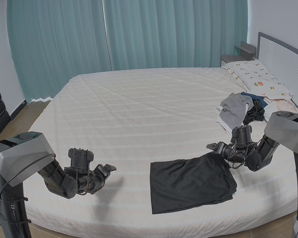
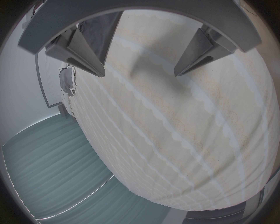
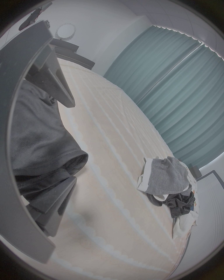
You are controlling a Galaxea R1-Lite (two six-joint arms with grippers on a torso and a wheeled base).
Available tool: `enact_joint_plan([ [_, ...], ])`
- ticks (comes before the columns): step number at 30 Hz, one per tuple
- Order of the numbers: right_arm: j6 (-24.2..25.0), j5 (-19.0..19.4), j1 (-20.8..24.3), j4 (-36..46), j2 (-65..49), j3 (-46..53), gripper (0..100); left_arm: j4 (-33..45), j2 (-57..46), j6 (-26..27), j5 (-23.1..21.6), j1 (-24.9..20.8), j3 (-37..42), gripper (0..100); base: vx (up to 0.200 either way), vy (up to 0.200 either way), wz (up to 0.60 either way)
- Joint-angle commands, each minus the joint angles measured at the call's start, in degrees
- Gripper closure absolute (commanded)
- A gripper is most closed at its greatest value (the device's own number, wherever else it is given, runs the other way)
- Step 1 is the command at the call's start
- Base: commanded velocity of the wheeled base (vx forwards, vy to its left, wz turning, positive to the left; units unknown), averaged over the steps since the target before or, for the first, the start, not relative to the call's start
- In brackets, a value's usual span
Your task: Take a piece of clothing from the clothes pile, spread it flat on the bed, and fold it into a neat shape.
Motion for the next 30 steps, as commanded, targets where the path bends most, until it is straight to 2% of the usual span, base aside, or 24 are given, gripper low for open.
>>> enact_joint_plan([
  [1, -0.19, -0.11, 0.44, 0.31, 2.48, -2.33, 0, -0.05, 0.27, -0.05, 0.00, -0.17, 0.01, 0, 0.000, 0.000, 0.00],
  [2, -0.19, -0.20, 0.44, 0.31, 2.75, -2.60, 100, -0.05, 0.27, -0.05, 0.00, -0.09, 0.01, 0, 0.000, 0.000, 0.00],
  [10, -0.63, -0.64, 0.18, 0.31, 2.57, -1.81, 100, -0.05, 0.27, 0.04, 0.00, -0.09, 0.01, 0, 0.000, 0.000, 0.00],
  [30, 0.43, -0.64, -3.95, -0.49, 0.64, 0.48, 100, -0.05, 0.36, -0.05, 0.00, -0.17, 0.01, 0, 0.000, 0.000, 0.00],
])
